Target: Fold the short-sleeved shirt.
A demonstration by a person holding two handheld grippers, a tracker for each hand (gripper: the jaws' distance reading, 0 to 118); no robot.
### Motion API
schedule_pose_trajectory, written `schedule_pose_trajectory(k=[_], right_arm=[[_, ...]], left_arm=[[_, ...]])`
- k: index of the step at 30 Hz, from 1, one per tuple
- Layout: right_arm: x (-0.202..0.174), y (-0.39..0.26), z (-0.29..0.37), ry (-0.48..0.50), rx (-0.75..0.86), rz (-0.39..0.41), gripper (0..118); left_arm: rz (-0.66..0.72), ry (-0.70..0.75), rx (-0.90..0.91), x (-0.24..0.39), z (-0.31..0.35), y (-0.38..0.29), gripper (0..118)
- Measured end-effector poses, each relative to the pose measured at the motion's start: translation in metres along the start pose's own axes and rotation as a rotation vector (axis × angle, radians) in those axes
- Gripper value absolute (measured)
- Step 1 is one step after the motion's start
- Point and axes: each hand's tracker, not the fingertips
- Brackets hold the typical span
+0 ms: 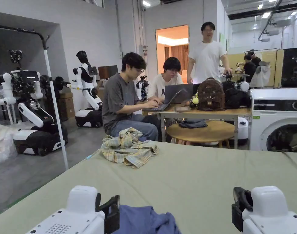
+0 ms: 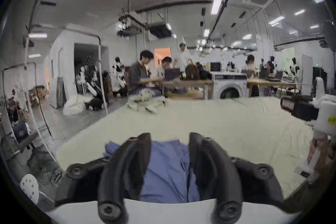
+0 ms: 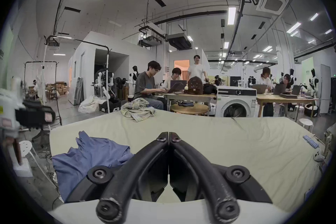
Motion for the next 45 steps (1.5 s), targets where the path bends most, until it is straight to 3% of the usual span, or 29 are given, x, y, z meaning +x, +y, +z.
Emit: schedule_pose_trajectory(k=[2, 8, 11, 14, 17, 19, 22, 24, 28, 32, 37, 42, 45], right_arm=[[0.002, -0.009, -0.005, 0.008, -0.037, -0.026, 0], [0.019, -0.041, -0.01, 0.012, -0.105, -0.011, 0], [0.034, -0.055, -0.012, -0.01, -0.145, 0.023, 0], [0.053, -0.066, -0.014, -0.04, -0.18, 0.0, 0], [0.07, -0.075, -0.014, -0.075, -0.216, -0.066, 0], [0.077, -0.078, -0.011, -0.086, -0.217, -0.078, 0], [0.083, -0.078, -0.002, -0.092, -0.221, -0.083, 0], [0.086, -0.076, 0.005, -0.084, -0.221, -0.084, 0], [0.099, -0.069, 0.03, -0.095, -0.208, -0.056, 0], [0.116, -0.06, 0.052, -0.121, -0.168, -0.114, 0], [0.14, -0.047, 0.079, -0.182, -0.123, -0.107, 0], [0.172, -0.039, 0.105, -0.262, -0.103, -0.132, 0], [0.191, -0.033, 0.126, -0.288, -0.098, -0.152, 0]], left_arm=[[0.041, -0.024, -0.109, -0.005, -0.034, -0.016, 68], [0.104, -0.118, -0.472, -0.018, -0.146, -0.072, 68], [0.056, -0.092, -0.596, -0.012, -0.183, -0.097, 67], [0.084, -0.119, -0.695, -0.01, -0.204, -0.122, 63], [0.063, -0.062, -0.651, 0.0, -0.196, -0.121, 53], [0.049, -0.07, -0.665, 0.004, -0.2, -0.119, 2], [0.081, -0.063, -0.699, 0.003, -0.203, -0.116, 1], [0.177, -0.093, -0.698, -0.008, -0.199, -0.102, 1], [0.318, -0.03, -0.4, -0.035, -0.151, 0.002, 1], [0.209, 0.019, -0.247, -0.042, -0.14, 0.114, 1], [0.093, -0.037, -0.09, 0.033, -0.123, 0.21, 1], [-0.058, -0.122, -0.188, 0.148, -0.16, 0.174, 1], [-0.006, -0.322, -0.283, 0.232, -0.183, 0.106, 1]])
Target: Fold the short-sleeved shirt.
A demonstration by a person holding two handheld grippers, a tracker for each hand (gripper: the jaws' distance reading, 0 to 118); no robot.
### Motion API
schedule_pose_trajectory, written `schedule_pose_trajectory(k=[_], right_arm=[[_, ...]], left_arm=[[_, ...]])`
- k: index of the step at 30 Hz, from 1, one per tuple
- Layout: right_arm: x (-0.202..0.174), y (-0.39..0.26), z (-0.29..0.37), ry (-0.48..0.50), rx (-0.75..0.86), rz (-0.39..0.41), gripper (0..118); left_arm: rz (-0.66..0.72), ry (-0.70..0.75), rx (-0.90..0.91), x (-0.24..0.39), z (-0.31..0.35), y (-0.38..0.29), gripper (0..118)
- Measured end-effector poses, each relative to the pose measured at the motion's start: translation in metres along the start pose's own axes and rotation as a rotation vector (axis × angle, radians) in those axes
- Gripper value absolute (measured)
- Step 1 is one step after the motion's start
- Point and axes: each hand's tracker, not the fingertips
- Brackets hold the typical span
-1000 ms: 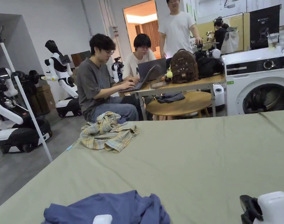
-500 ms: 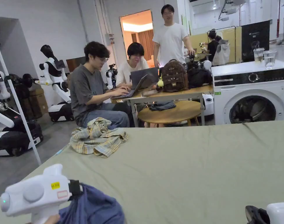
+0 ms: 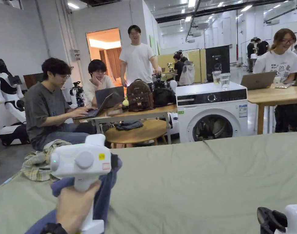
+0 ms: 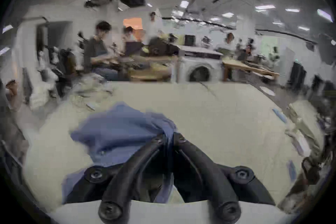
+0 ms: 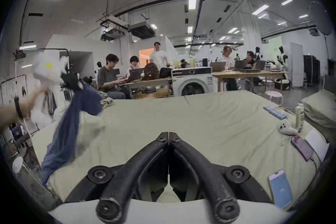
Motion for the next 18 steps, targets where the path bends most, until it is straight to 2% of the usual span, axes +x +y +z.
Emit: schedule_pose_trajectory(k=[4, 5, 8, 10, 12, 13, 14, 15, 16, 18], right_arm=[[0.033, 0.012, 0.027, -0.105, 0.008, 0.027, 0], [0.041, 0.014, 0.033, -0.119, 0.006, 0.025, 0], [0.06, 0.018, 0.048, -0.175, 0.015, 0.009, 0], [0.069, 0.018, 0.057, -0.199, 0.003, 0.022, 0], [0.075, 0.018, 0.066, -0.232, -0.006, 0.049, 0], [0.076, 0.017, 0.069, -0.238, -0.008, 0.053, 0], [0.077, 0.016, 0.071, -0.24, -0.007, 0.053, 0], [0.076, 0.015, 0.071, -0.24, -0.008, 0.054, 0], [0.075, 0.014, 0.07, -0.237, -0.01, 0.053, 0], [0.068, 0.013, 0.063, -0.223, -0.018, 0.049, 0]], left_arm=[[-0.027, -0.251, -0.195, 0.123, -0.074, -0.099, 1], [-0.057, -0.327, -0.227, 0.157, -0.08, -0.127, 1], [-0.033, -0.531, -0.402, 0.237, -0.09, -0.195, 1], [-0.065, -0.613, -0.438, 0.274, -0.085, -0.227, 1], [-0.052, -0.617, -0.434, 0.29, -0.075, -0.244, 4], [-0.088, -0.609, -0.416, 0.294, -0.067, -0.247, 15], [-0.121, -0.626, -0.38, 0.292, -0.061, -0.245, 39], [-0.108, -0.689, -0.364, 0.285, -0.057, -0.241, 55], [-0.069, -0.747, -0.335, 0.277, -0.052, -0.233, 54], [-0.052, -0.754, -0.253, 0.251, -0.032, -0.208, 54]])
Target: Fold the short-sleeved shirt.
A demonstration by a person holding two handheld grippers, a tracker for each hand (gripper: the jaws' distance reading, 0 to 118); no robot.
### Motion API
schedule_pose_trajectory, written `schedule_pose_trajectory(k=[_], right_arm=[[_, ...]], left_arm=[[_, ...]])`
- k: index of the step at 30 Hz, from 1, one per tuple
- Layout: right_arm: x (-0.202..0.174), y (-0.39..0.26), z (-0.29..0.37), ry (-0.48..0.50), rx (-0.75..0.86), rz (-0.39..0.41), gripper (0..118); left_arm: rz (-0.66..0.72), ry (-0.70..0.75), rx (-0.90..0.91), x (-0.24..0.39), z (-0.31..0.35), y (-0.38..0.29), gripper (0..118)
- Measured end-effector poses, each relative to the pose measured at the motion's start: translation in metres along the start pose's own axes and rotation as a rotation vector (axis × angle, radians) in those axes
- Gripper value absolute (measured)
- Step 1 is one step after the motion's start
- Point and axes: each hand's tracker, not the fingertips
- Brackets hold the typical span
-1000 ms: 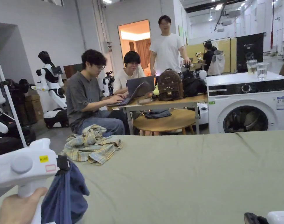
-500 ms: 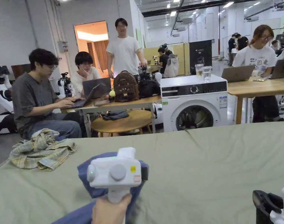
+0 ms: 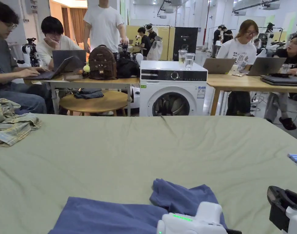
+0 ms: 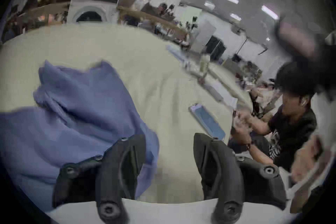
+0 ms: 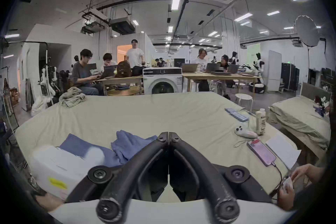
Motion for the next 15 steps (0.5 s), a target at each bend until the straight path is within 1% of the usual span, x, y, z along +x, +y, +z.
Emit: schedule_pose_trajectory(k=[2, 4, 8, 10, 11, 12, 13, 14, 15], right_arm=[[-0.015, -0.001, -0.007, 0.031, -0.002, -0.006, 0], [-0.034, 0.0, -0.015, 0.08, -0.002, -0.013, 0], [-0.078, 0.004, -0.029, 0.169, 0.019, -0.002, 0], [-0.096, 0.007, -0.034, 0.202, 0.016, 0.05, 0], [-0.105, 0.006, -0.035, 0.191, 0.037, 0.069, 0], [-0.11, 0.006, -0.037, 0.199, 0.036, 0.077, 0], [-0.114, 0.007, -0.04, 0.208, 0.026, 0.075, 0], [-0.117, 0.007, -0.042, 0.22, 0.018, 0.065, 0], [-0.12, 0.007, -0.044, 0.226, 0.012, 0.052, 0]], left_arm=[[-0.071, 0.094, 0.12, 0.001, 0.05, 0.02, 54], [-0.137, 0.203, 0.196, -0.01, 0.101, 0.035, 54], [-0.225, 0.497, 0.367, -0.038, 0.203, 0.045, 54], [-0.229, 0.635, 0.421, -0.052, 0.247, 0.042, 54], [-0.211, 0.705, 0.44, -0.058, 0.268, 0.039, 54], [-0.186, 0.753, 0.463, -0.064, 0.288, 0.037, 54], [-0.155, 0.767, 0.488, -0.07, 0.305, 0.033, 54], [-0.134, 0.757, 0.52, -0.076, 0.323, 0.027, 53], [-0.128, 0.747, 0.548, -0.081, 0.336, 0.022, 32]])
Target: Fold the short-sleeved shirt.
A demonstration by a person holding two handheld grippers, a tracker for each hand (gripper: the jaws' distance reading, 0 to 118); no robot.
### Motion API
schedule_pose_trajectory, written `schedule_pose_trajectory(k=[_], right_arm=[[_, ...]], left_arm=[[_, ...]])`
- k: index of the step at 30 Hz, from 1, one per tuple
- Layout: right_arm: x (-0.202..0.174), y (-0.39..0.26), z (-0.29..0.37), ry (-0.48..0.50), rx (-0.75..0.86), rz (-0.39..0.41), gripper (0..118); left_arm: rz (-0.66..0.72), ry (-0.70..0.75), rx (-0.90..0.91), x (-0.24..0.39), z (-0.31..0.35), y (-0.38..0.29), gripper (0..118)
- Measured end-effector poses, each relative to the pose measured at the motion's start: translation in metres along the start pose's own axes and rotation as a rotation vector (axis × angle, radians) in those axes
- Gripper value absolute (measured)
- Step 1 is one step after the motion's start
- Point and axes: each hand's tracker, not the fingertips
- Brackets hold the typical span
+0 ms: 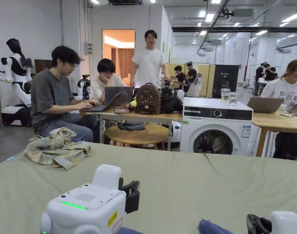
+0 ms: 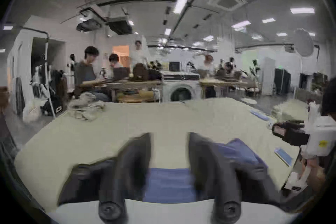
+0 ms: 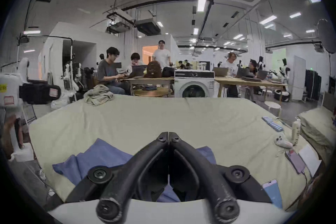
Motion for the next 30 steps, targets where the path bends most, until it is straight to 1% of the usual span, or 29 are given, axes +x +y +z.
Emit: schedule_pose_trajectory(k=[1, 2, 3, 4, 5, 6, 9, 10, 12, 13, 14, 15, 16, 17, 18, 20, 22, 24, 25, 27, 29, 30], right_arm=[[-0.002, 0.0, -0.001, 0.001, -0.006, -0.008, 0], [-0.004, -0.002, -0.003, -0.005, -0.009, -0.011, 0], [-0.005, -0.003, -0.004, -0.009, -0.01, -0.015, 0], [-0.006, -0.004, -0.005, -0.013, -0.015, -0.02, 0], [-0.005, -0.006, -0.006, -0.012, -0.019, -0.022, 0], [-0.006, -0.007, -0.007, -0.019, -0.021, -0.025, 0], [-0.005, -0.011, -0.01, -0.02, -0.033, -0.031, 0], [-0.003, -0.012, -0.01, -0.016, -0.039, -0.032, 0], [0.003, -0.016, -0.011, -0.01, -0.058, -0.039, 0], [0.007, -0.017, -0.01, -0.004, -0.078, -0.054, 0], [0.013, -0.019, -0.009, 0.02, -0.113, -0.079, 0], [0.019, -0.021, -0.008, 0.055, -0.131, -0.084, 0], [0.024, -0.023, -0.007, 0.072, -0.143, -0.081, 0], [0.03, -0.026, -0.006, 0.058, -0.145, -0.066, 0], [0.036, -0.028, -0.007, 0.048, -0.156, -0.058, 0], [0.051, -0.034, -0.008, 0.03, -0.177, -0.076, 0], [0.067, -0.04, -0.01, 0.014, -0.201, -0.149, 0], [0.083, -0.047, -0.013, -0.006, -0.227, -0.214, 0], [0.091, -0.05, -0.014, -0.021, -0.237, -0.237, 0], [0.101, -0.056, -0.014, -0.049, -0.246, -0.233, 0], [0.11, -0.064, -0.014, -0.093, -0.266, -0.232, 0], [0.113, -0.067, -0.014, -0.098, -0.277, -0.244, 0]], left_arm=[[-0.009, 0.009, -0.005, -0.009, 0.005, 0.0, 2], [-0.03, 0.106, -0.036, -0.014, 0.008, -0.004, 0], [-0.041, 0.109, -0.025, -0.021, 0.01, -0.003, 0], [-0.033, 0.052, -0.039, -0.031, 0.009, -0.004, 0], [-0.012, 0.029, -0.066, -0.036, 0.008, -0.007, 0], [-0.009, 0.048, -0.067, -0.038, 0.004, -0.009, 0], [-0.015, 0.045, -0.118, -0.046, -0.014, -0.018, 0], [0.012, 0.011, -0.16, -0.051, -0.024, -0.021, 0], [0.12, -0.097, -0.239, -0.066, -0.05, -0.03, 0], [0.148, -0.148, -0.27, -0.073, -0.064, -0.036, 0], [0.143, -0.16, -0.338, -0.08, -0.084, -0.044, 0], [0.111, -0.147, -0.388, -0.052, -0.11, -0.051, 6], [0.089, -0.122, -0.441, -0.054, -0.129, -0.056, 24], [0.094, -0.128, -0.504, -0.058, -0.151, -0.061, 34], [0.136, -0.136, -0.526, -0.063, -0.167, -0.066, 36], [0.205, -0.113, -0.59, -0.07, -0.206, -0.076, 46], [0.237, -0.098, -0.68, -0.074, -0.237, -0.091, 46], [0.189, -0.056, -0.753, -0.073, -0.259, -0.111, 46], [0.168, -0.031, -0.757, -0.071, -0.267, -0.12, 46], [0.206, -0.076, -0.809, -0.071, -0.276, -0.137, 46], [0.166, -0.03, -0.788, -0.064, -0.279, -0.142, 44], [0.157, -0.022, -0.777, -0.062, -0.279, -0.14, 35]])
